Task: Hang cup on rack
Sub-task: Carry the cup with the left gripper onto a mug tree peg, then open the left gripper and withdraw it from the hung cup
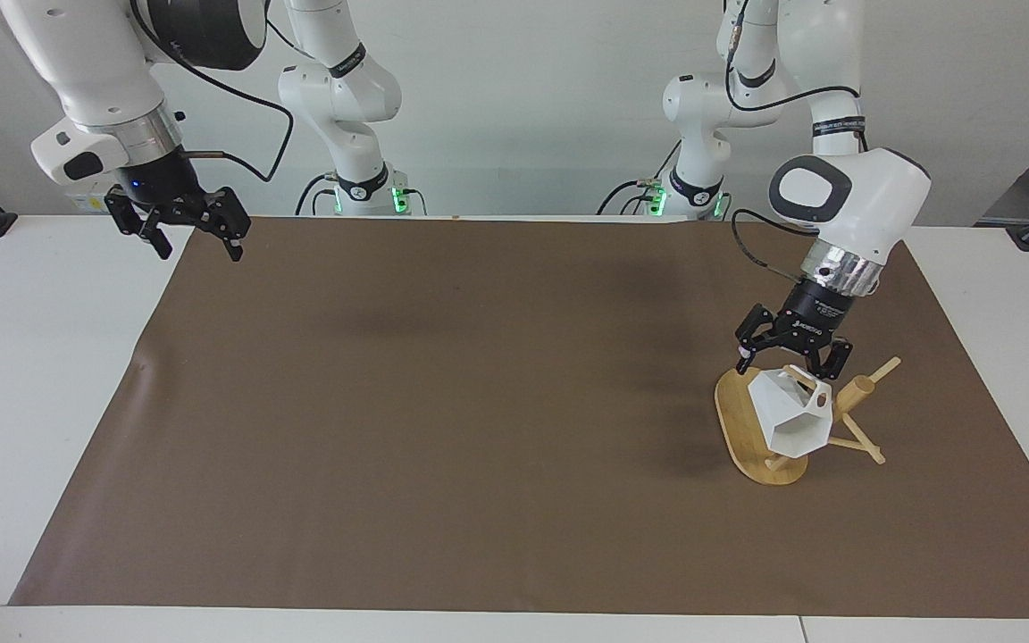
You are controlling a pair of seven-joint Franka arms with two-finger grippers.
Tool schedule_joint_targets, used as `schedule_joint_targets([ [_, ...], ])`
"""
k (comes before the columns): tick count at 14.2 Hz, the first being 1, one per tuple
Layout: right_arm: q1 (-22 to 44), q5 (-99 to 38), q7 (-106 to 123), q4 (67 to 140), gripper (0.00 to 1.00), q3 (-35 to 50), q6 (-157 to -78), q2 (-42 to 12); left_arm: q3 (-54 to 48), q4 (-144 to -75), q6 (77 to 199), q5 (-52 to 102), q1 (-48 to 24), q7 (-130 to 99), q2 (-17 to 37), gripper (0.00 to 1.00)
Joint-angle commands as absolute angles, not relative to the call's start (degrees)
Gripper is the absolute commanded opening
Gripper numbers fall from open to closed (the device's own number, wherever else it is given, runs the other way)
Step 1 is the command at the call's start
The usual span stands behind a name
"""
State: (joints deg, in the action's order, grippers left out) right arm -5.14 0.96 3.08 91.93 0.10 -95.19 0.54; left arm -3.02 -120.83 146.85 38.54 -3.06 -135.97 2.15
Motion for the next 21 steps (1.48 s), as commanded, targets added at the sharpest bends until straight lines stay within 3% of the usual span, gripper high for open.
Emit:
schedule_joint_targets([
  [1,-4.4,1.1,2.4,93.3,1.00,-0.8,-94.8,1.8,-3.0,-117.7,138.2,33.8,-0.5,-136.5,0.7,1.00],
  [7,-4.7,1.1,2.5,93.3,1.00,-0.7,-94.7,1.8,-2.9,-114.4,125.3,18.5,0.4,-135.4,-3.5,1.00],
  [12,-4.7,1.1,2.5,93.3,1.00,-0.6,-94.6,1.8,-3.0,-107.2,114.2,13.5,1.7,-120.9,-4.0,1.00],
  [21,-4.7,1.1,2.5,93.3,1.00,-0.6,-94.6,1.8,-3.0,-102.8,110.3,9.3,3.3,-62.1,-3.4,1.00],
])
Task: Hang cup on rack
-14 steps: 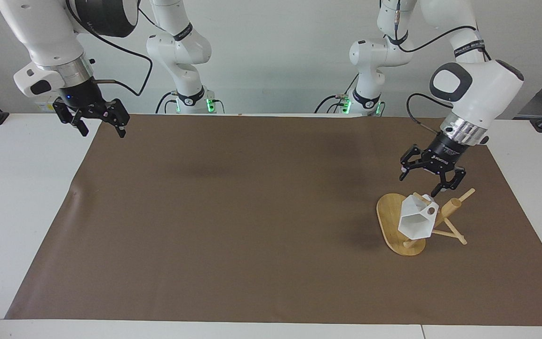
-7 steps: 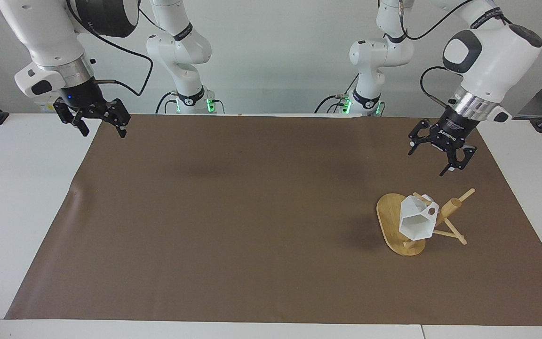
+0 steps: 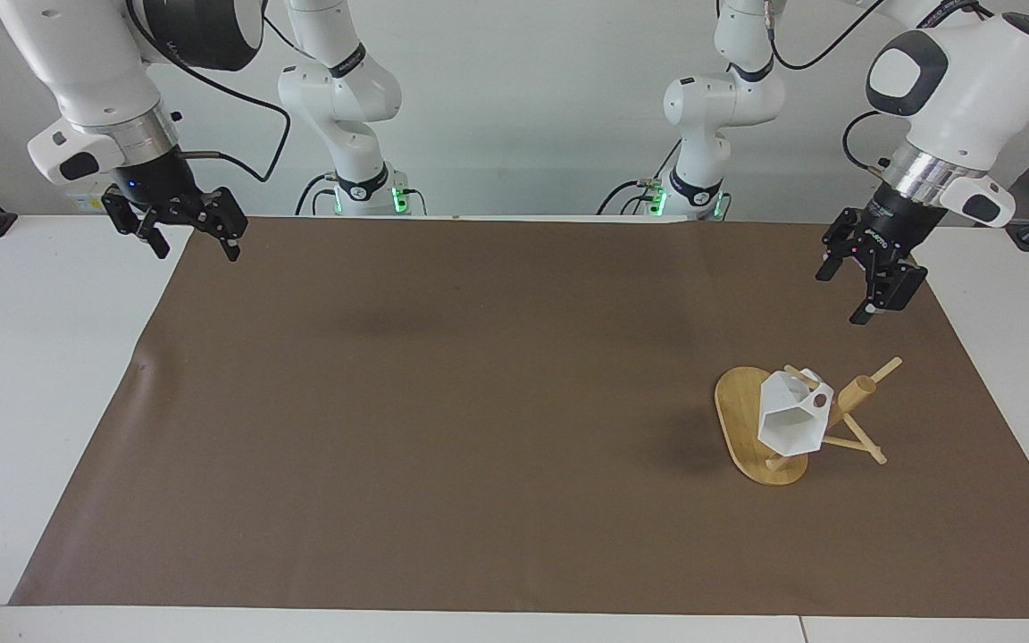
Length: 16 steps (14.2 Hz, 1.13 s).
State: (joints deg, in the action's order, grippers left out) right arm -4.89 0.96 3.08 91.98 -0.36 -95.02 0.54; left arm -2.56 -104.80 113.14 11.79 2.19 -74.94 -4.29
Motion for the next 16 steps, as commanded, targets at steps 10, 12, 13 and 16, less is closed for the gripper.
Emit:
schedule_joint_targets([
  [10,-4.7,1.1,2.5,93.2,1.00,-0.6,-94.6,1.8,-4.7,-96.9,99.2,-0.9,2.0,-19.8,-3.4,1.00],
  [12,-4.7,1.1,2.5,93.3,1.00,-0.6,-94.6,1.8,-5.0,-95.7,94.6,-1.5,1.9,-12.8,-3.3,1.00],
  [13,-4.7,1.1,2.5,93.3,1.00,-0.6,-94.6,1.8,-5.0,-95.6,92.1,-2.3,1.6,-10.1,-3.4,1.00],
  [16,-4.7,1.1,2.5,93.3,1.00,-0.6,-94.6,1.8,-5.0,-96.7,89.6,-3.6,0.4,-1.0,-5.3,1.00],
])
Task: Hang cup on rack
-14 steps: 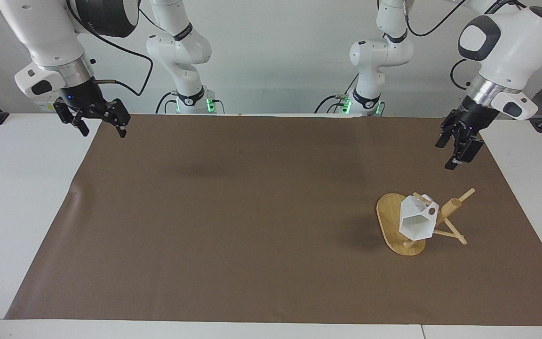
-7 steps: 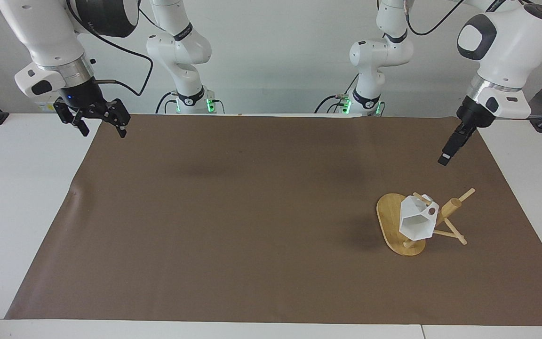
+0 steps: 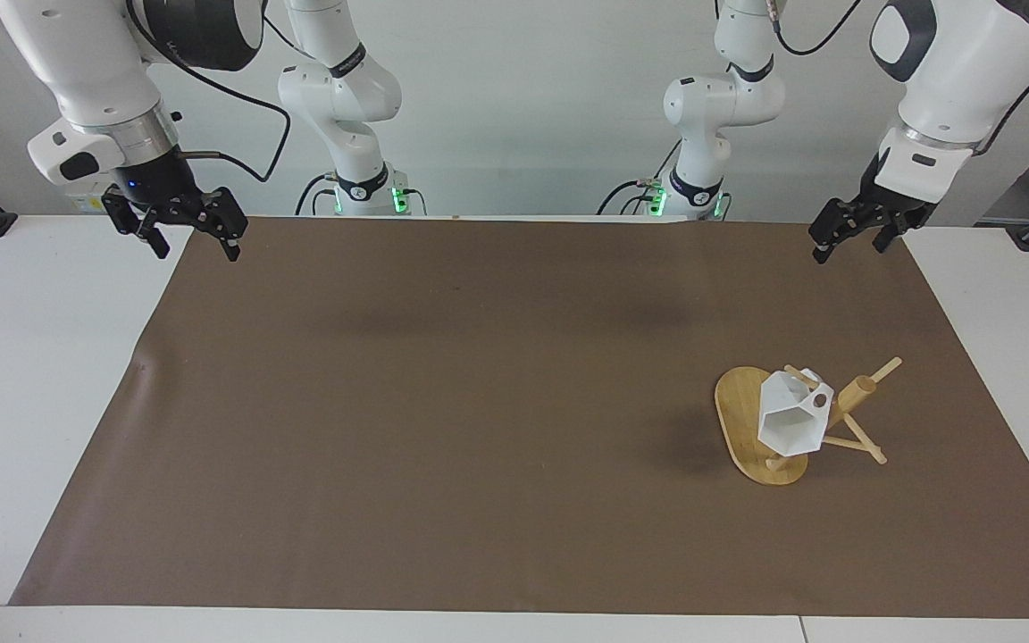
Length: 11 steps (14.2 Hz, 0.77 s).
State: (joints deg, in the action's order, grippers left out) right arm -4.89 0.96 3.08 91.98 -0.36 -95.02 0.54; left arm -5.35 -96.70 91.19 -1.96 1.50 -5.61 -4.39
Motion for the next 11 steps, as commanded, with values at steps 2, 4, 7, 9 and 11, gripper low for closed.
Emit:
schedule_joint_targets([
  [2,-4.7,1.1,2.5,93.3,1.00,-0.6,-94.6,1.8,-4.9,-97.2,90.7,-3.3,0.4,-0.9,-5.4,1.00],
  [4,-4.7,1.1,2.5,93.3,1.00,-0.6,-94.5,1.8,-5.0,-97.4,92.0,-3.3,0.4,-0.9,-5.4,1.00],
  [7,-4.7,1.1,2.5,93.3,1.00,-0.6,-94.5,1.8,-4.9,-96.8,92.0,-3.2,0.4,-0.8,-5.7,1.00],
  [9,-4.7,1.1,2.5,93.3,1.00,-0.6,-94.5,1.8,-4.9,-96.9,92.0,-3.2,0.4,-1.0,-5.7,1.00],
  [11,-4.7,1.1,2.5,93.2,1.00,-0.6,-94.5,1.8,-4.8,-96.4,92.1,-3.1,0.4,-1.3,-5.7,1.00],
])
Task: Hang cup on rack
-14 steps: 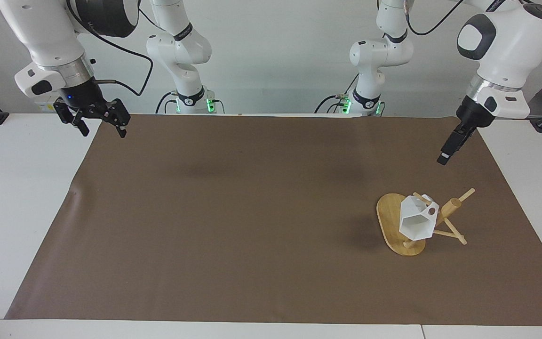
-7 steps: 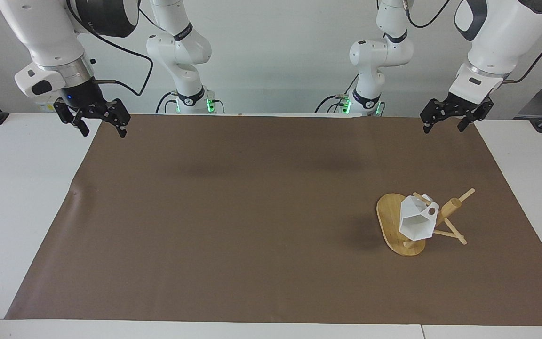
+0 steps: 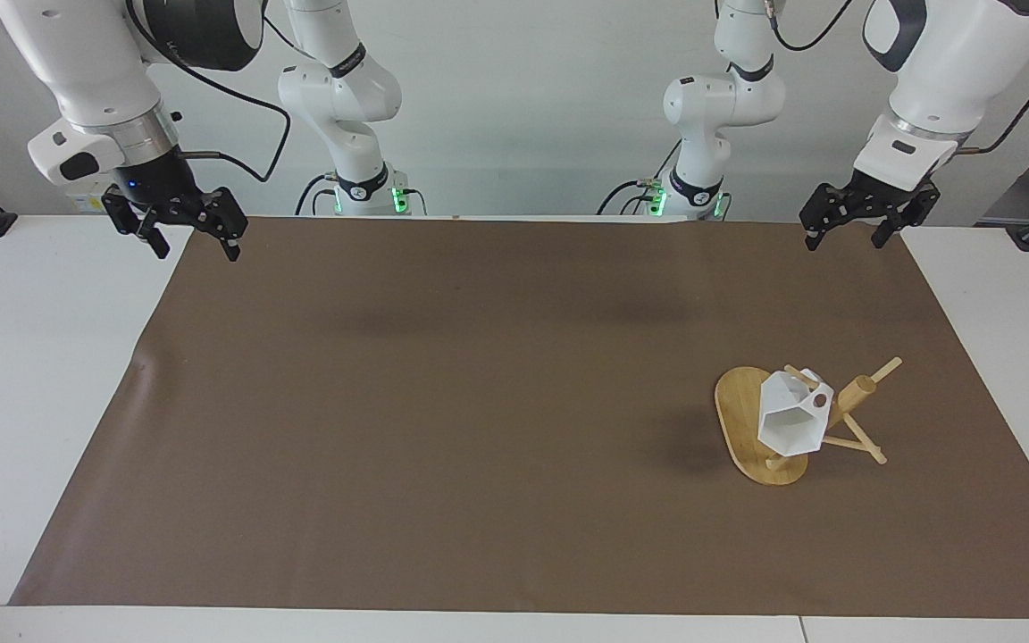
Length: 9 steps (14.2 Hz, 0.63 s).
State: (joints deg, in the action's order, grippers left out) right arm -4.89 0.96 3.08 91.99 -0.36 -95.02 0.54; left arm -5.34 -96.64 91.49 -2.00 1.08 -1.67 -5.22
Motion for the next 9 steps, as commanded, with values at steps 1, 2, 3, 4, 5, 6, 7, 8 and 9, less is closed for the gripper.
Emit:
schedule_joint_targets([
  [1,-4.7,1.1,2.5,93.3,1.00,-0.6,-94.5,1.8,-4.8,-95.4,91.8,-2.3,0.6,-1.3,-5.7,1.00],
  [2,-4.7,1.1,2.5,93.2,1.00,-0.6,-94.5,1.8,-4.3,-94.1,91.1,0.4,1.1,-1.5,-5.7,1.00],
  [3,-4.7,1.1,2.5,93.3,1.00,-0.6,-94.5,1.8,-4.0,-92.7,90.4,2.1,1.3,-1.6,-5.7,1.00],
  [4,-4.7,1.1,2.5,93.3,1.00,-0.6,-94.5,1.8,-4.0,-91.9,89.5,1.9,1.1,-1.6,-5.7,1.00],
  [5,-4.7,1.1,2.5,93.3,1.00,-0.6,-94.5,1.8,-3.7,-92.1,89.7,2.0,0.4,-1.6,-5.7,1.00],
  [6,-4.7,1.1,2.5,93.2,1.00,-0.6,-94.5,1.8,-1.5,-92.7,89.6,1.9,-2.2,-1.5,-6.0,1.00],
  [7,-4.7,1.1,2.5,93.3,1.00,-0.6,-94.5,1.8,1.7,-92.9,88.9,1.9,-5.3,-1.3,-6.4,1.00],
  [8,-4.7,1.1,2.5,93.3,1.00,-0.6,-94.5,1.8,2.3,-92.9,88.2,1.9,-5.6,-1.3,-6.5,1.00],
  [9,-4.7,1.1,2.5,93.2,1.00,-0.6,-94.5,1.8,2.3,-92.9,87.5,1.9,-5.6,-1.2,-6.5,1.00],
])
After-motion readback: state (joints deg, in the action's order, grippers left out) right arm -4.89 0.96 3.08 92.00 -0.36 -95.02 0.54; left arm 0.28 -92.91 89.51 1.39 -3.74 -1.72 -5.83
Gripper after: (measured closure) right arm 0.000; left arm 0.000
